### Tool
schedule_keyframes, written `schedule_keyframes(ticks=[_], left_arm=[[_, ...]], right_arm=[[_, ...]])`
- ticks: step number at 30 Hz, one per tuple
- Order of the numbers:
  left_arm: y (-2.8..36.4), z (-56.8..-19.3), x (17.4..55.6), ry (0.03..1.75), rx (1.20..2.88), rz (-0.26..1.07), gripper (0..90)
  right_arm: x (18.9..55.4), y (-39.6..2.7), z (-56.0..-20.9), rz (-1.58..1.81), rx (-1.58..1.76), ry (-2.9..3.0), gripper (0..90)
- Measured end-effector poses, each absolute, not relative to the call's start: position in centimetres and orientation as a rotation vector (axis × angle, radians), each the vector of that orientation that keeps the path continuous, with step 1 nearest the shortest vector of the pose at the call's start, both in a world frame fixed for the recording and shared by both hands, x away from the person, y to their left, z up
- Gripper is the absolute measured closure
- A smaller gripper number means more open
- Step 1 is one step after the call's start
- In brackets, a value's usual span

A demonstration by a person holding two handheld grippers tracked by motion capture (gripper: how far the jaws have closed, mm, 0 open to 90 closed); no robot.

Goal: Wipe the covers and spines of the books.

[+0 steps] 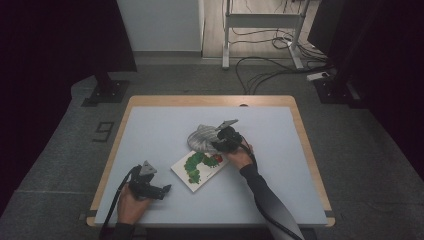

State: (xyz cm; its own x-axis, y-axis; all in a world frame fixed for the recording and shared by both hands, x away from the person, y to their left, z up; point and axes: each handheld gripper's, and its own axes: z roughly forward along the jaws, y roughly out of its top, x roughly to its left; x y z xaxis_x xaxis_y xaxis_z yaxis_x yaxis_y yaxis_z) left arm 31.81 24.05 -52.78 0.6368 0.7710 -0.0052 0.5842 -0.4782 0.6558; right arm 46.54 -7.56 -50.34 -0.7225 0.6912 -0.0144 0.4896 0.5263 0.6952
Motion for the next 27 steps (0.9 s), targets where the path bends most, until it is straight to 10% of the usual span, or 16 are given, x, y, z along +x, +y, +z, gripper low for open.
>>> schedule_keyframes(ticks=[27], left_arm=[[24.0, -52.8, 31.8, 1.052, 2.228, 0.386, 0.0]], right_arm=[[46.1, -3.8, -50.1, 1.051, 0.916, 2.584, 63.6]])
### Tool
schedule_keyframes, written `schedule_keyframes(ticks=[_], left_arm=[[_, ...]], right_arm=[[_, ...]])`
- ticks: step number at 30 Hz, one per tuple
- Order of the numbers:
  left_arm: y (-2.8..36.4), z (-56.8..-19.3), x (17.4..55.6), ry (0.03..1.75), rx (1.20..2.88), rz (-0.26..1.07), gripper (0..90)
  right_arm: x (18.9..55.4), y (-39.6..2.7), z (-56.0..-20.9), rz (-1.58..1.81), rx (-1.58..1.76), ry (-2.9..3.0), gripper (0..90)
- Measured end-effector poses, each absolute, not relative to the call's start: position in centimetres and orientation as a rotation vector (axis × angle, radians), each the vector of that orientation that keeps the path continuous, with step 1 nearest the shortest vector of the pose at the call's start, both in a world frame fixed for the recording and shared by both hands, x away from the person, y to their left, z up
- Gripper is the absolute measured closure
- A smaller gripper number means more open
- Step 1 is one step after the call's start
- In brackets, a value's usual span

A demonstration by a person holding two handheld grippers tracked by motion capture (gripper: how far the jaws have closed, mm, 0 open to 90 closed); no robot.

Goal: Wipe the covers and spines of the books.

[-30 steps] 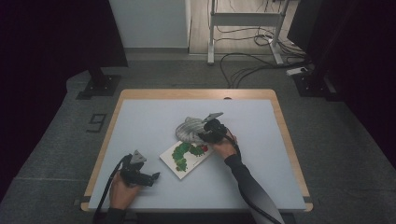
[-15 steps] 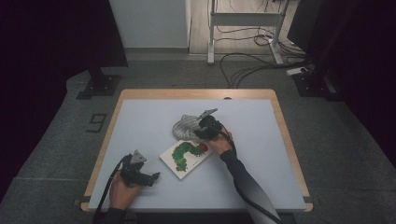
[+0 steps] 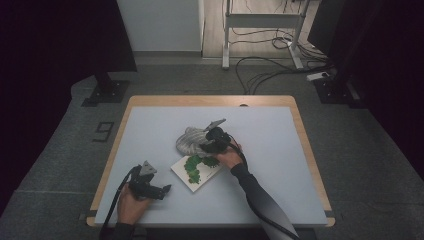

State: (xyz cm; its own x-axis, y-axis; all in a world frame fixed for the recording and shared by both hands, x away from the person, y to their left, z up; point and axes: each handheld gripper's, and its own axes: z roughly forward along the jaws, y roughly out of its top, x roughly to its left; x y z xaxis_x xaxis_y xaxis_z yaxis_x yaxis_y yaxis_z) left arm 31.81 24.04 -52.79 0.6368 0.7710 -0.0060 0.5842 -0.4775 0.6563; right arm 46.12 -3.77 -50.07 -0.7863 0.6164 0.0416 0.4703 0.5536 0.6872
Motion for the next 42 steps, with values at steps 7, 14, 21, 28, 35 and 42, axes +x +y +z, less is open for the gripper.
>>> schedule_keyframes(ticks=[7, 14, 21, 28, 35, 42], left_arm=[[24.0, -52.8, 31.8, 1.052, 2.228, 0.386, 0.0], [24.0, -52.8, 31.8, 1.054, 2.225, 0.386, 0.0], [24.0, -52.8, 31.8, 1.055, 2.226, 0.386, 0.0], [24.0, -52.8, 31.8, 1.054, 2.227, 0.386, 0.0], [24.0, -52.8, 31.8, 1.054, 2.227, 0.386, 0.0], [24.0, -52.8, 31.8, 1.054, 2.227, 0.386, 0.0]], right_arm=[[45.0, -2.5, -50.1, 1.084, 0.853, 2.616, 63.7], [43.9, -1.3, -50.2, 1.118, 0.810, 2.649, 63.7], [42.9, 0.1, -50.1, 1.140, 0.761, 2.681, 63.7], [41.7, 1.6, -50.1, 1.160, 0.694, 2.704, 63.7], [40.9, 2.8, -50.1, 1.168, 0.655, 2.715, 63.7], [40.6, 3.4, -50.2, 1.182, 0.643, 2.722, 63.7]])
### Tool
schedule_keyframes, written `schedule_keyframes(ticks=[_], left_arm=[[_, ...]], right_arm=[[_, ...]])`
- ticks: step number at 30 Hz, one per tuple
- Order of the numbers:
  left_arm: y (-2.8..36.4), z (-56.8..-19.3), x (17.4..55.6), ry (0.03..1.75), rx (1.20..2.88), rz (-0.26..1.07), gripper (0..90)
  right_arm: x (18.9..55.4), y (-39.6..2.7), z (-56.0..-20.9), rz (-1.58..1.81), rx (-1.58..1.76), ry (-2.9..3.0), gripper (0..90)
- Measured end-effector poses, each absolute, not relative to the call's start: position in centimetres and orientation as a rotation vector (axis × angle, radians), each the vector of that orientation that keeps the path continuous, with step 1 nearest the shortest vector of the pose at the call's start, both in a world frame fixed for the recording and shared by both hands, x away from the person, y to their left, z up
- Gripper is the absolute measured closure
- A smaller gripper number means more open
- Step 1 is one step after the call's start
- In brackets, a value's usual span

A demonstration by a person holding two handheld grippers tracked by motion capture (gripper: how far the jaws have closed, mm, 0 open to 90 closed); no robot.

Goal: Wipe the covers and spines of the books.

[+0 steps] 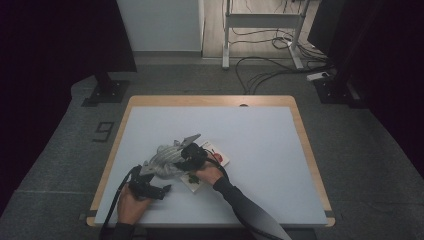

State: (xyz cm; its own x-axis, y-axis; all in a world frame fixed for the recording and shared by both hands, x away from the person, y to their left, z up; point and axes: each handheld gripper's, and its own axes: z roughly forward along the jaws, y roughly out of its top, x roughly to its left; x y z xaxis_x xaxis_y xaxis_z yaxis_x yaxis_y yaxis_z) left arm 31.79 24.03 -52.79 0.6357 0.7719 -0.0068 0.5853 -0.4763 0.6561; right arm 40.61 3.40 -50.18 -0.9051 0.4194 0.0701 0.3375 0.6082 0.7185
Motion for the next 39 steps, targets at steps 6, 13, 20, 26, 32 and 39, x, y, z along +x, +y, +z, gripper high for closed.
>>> schedule_keyframes(ticks=[6, 13, 20, 26, 32, 39], left_arm=[[24.0, -52.8, 31.8, 1.054, 2.227, 0.386, 0.0], [24.0, -52.8, 31.8, 1.054, 2.227, 0.389, 0.0], [24.0, -52.8, 31.8, 1.054, 2.227, 0.387, 0.0], [24.0, -52.8, 31.8, 1.054, 2.228, 0.387, 0.0], [24.0, -52.8, 31.8, 1.054, 2.227, 0.387, 0.0], [24.1, -52.8, 31.8, 1.051, 2.231, 0.387, 0.0]], right_arm=[[40.5, 3.4, -50.2, 1.187, 0.638, 2.721, 63.5], [40.4, 3.2, -49.8, 1.186, 0.647, 2.704, 63.4], [40.4, 2.2, -49.0, 1.193, 0.650, 2.683, 63.4], [40.3, 0.9, -48.2, 1.207, 0.660, 2.659, 63.4], [40.2, -0.2, -47.3, 1.217, 0.661, 2.640, 63.4], [40.1, -1.9, -46.0, 1.235, 0.679, 2.608, 63.4]])
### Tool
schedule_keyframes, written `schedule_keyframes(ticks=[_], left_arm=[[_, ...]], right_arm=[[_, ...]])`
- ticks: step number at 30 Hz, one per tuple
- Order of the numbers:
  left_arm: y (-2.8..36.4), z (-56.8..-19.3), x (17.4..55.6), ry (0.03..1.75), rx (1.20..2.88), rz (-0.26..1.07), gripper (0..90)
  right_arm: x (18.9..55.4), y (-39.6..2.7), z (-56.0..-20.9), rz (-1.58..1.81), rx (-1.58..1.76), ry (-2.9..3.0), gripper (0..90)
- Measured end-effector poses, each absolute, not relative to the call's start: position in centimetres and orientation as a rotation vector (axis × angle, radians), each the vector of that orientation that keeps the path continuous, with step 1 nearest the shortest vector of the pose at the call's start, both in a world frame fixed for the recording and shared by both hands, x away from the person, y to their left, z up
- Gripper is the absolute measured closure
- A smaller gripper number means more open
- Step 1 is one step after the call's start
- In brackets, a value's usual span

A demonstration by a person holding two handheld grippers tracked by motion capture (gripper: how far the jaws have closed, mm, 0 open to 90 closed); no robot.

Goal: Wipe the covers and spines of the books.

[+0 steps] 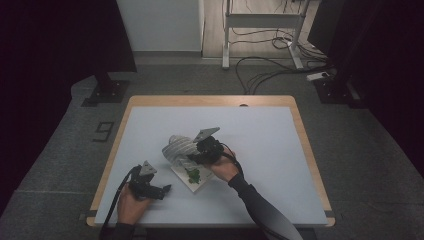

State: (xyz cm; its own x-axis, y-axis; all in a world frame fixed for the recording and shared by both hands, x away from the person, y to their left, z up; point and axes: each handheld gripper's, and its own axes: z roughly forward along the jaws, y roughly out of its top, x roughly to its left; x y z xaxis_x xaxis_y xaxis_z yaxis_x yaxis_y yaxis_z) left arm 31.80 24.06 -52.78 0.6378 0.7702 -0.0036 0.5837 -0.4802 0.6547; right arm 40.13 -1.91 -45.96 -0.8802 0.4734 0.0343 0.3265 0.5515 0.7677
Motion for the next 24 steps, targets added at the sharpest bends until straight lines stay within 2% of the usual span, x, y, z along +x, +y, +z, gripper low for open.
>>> schedule_keyframes(ticks=[24], left_arm=[[24.0, -52.8, 31.8, 1.053, 2.229, 0.386, 0.0]], right_arm=[[39.8, -8.3, -43.1, 1.252, 0.771, 2.499, 63.4]])
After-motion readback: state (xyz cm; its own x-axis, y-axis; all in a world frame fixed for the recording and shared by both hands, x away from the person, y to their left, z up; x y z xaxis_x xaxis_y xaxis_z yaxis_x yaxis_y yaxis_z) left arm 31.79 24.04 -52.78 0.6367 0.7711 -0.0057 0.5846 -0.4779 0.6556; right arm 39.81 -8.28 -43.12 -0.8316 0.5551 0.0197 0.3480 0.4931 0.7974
